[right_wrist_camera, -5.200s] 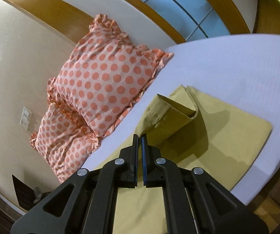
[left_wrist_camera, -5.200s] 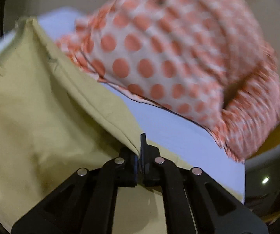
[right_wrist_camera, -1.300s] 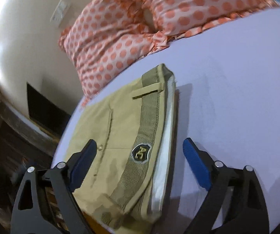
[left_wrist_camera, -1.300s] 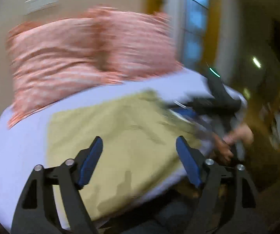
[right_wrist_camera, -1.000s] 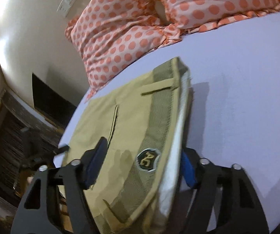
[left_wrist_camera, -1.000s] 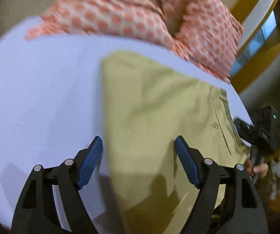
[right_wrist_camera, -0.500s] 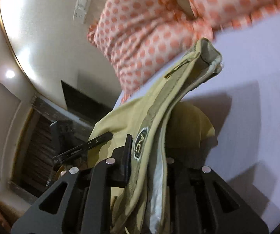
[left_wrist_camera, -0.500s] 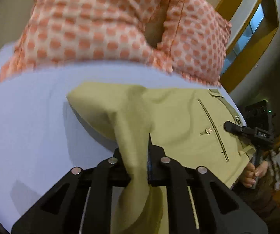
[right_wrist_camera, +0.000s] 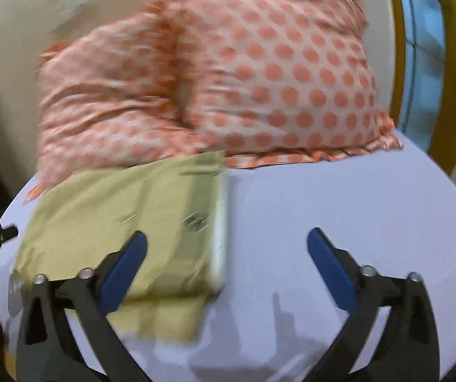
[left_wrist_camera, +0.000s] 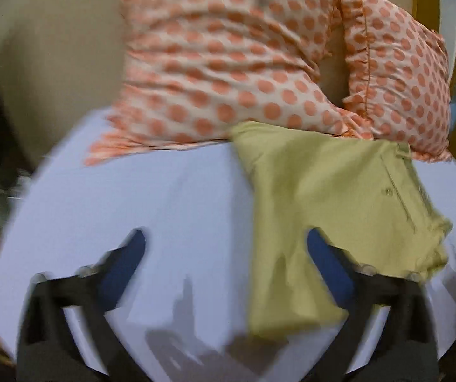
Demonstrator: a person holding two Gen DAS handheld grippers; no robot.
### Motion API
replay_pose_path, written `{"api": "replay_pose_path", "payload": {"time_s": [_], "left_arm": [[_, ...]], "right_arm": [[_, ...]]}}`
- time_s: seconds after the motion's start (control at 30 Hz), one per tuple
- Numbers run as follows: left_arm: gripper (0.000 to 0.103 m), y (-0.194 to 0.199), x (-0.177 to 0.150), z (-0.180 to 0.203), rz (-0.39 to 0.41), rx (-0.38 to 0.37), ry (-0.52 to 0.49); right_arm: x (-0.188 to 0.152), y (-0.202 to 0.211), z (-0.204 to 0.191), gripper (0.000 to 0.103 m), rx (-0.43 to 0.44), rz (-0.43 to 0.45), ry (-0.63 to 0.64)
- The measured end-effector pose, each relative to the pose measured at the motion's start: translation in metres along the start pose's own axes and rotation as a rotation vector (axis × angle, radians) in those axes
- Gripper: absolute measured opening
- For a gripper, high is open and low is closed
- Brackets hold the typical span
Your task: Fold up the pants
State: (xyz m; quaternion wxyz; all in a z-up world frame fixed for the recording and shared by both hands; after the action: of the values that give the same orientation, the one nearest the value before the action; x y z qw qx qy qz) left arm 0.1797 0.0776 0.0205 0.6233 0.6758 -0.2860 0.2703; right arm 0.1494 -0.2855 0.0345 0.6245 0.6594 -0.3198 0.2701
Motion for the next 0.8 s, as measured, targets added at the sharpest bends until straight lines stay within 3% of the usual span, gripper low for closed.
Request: {"api": "replay_pose_path", "payload": {"time_s": [0.07,0.17,0.33,0.53,0.8], "left_arm": [[0.101,0.031,-0.027,0.012,0.006,-0.051,-0.02],[0.101,0.048,-0.07,0.038,-0.05,-0.123,-0.045],[0.101,0.031,-0.106,0.061,-0.118,-0.085,-0.107],[0.101,0.013,-0.12,0.063,-0.173,-0.114,-0.079],[0.101,0.016,-0.123,0.064,-0.144,-0.116,-0.08]], "right_arm": [[-0.031,0.022,-0.026,0.102,0.019,-0.043,0.048],[-0.071,0.025,-0.059,0.102,-0.013,-0.151,0.09],[-0.115,0.01,-0.099,0.102,0.0,-0.243,0.145],[-0.124,0.001,-0.101,0.102,-0.068,-0.239,0.143],[-0.13,0.002,-0.099,0.102,-0.065,-0.241,0.093]]}}
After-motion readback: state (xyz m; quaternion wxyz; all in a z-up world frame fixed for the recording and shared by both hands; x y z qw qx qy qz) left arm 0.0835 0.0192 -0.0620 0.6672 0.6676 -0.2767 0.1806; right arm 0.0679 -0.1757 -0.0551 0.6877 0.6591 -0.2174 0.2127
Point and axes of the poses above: each gripper's, at about its wrist camera, not at the fingertips, and y roughly against the way its jaws point, z to its right, x to its top, the point moved 10 cm from there along -y, roughly the way its jaws point, and after that the axes turned 3 degrees about -y, right-handed, at the moved point
